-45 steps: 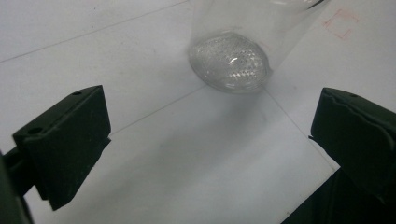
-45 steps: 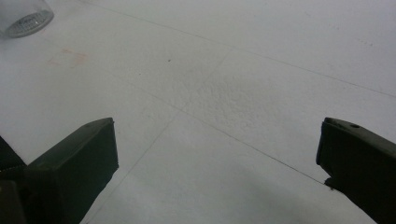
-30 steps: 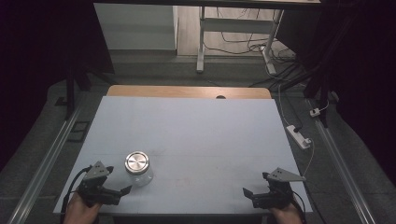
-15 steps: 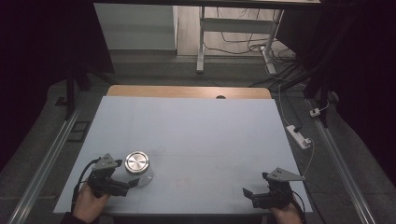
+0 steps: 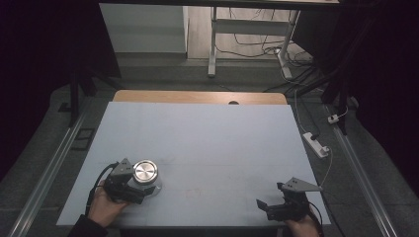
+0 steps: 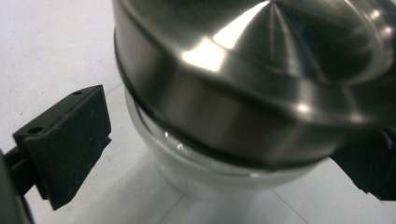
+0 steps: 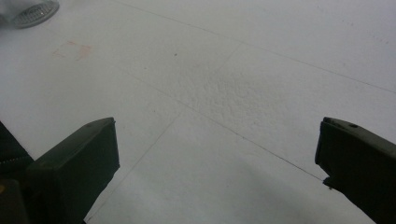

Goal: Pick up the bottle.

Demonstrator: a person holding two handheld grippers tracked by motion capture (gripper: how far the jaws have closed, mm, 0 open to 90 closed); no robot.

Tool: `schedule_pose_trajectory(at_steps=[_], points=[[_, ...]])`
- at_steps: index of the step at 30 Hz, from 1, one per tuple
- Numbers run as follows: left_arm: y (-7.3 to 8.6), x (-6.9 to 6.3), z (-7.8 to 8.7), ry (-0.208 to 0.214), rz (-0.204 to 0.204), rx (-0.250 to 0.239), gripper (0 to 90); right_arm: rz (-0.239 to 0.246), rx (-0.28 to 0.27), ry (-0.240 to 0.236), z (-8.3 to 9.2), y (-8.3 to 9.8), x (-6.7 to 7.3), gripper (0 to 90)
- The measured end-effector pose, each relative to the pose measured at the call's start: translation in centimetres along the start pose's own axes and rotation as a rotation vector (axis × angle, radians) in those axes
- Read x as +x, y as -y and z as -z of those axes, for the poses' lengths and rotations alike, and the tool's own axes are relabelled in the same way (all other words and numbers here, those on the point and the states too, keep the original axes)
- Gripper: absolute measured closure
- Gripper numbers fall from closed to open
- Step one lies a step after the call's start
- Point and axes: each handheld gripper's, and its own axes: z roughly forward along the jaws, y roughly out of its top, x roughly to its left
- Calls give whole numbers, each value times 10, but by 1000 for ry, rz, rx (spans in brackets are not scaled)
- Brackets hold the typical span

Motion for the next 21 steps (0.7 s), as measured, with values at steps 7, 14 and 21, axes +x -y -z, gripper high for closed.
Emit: schedule_pose_trajectory(at_steps=[7,14,21], points=[[-3,-1,-6,-11,-31,21,46,0,2,-1,0,0,0,0],[-5,-3,-6,7,-59,27,150,5,5,-3,-1,0,0,0],[-8,-4,-6,-4,-45,49,154,7,5,-4,-1,0,0,0]])
